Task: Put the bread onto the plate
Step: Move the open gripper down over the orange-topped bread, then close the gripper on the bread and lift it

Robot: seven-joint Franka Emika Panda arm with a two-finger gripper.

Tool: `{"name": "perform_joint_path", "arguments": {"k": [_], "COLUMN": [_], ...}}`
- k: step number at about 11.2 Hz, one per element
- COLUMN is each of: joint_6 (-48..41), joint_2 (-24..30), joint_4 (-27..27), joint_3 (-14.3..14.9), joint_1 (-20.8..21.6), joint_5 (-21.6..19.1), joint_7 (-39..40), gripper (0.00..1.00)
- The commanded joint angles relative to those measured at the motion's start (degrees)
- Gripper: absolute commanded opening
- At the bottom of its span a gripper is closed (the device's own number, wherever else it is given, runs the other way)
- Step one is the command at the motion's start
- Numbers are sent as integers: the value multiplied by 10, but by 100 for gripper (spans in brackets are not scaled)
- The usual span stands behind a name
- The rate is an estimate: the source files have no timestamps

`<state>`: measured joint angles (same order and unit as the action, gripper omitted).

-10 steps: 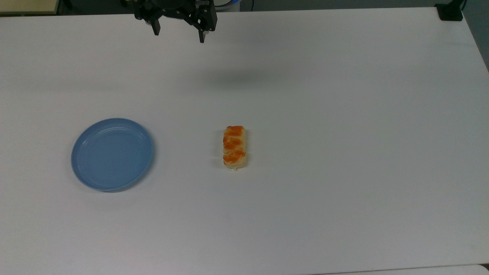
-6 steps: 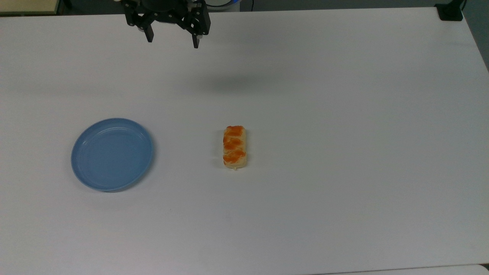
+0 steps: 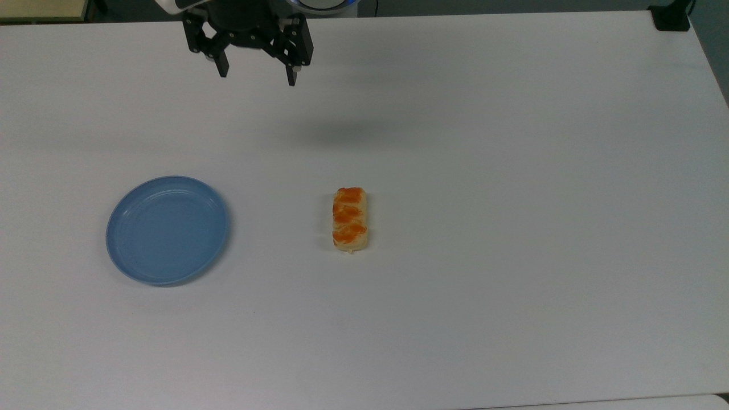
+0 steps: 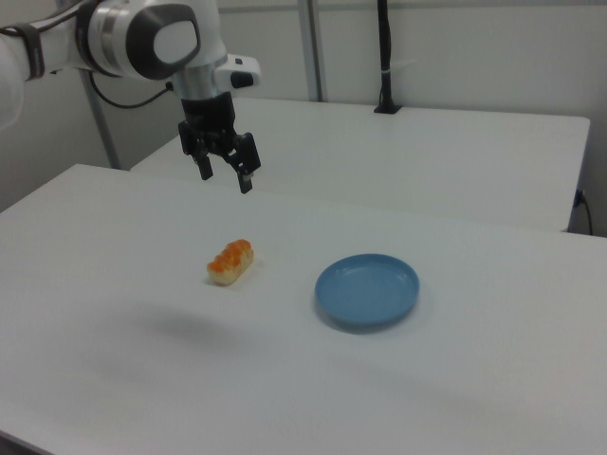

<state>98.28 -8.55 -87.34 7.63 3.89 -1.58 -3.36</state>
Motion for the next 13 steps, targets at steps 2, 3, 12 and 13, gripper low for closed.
{"name": "perform_joint_path", "arguments": {"k": [2,3,12,13], "joint_6": [136,165,245,246], "joint_2": [-80,-101,-220,-221], "joint_4": [2,2,-11,-12], "joint_3": [-6,-6,-10,-10], "joint_1": [30,37,108,106], "joint_5": [-29,-24,13,14], "joint_7": [-15,-22,-16,-14], "gripper": [100,100,100,100]}}
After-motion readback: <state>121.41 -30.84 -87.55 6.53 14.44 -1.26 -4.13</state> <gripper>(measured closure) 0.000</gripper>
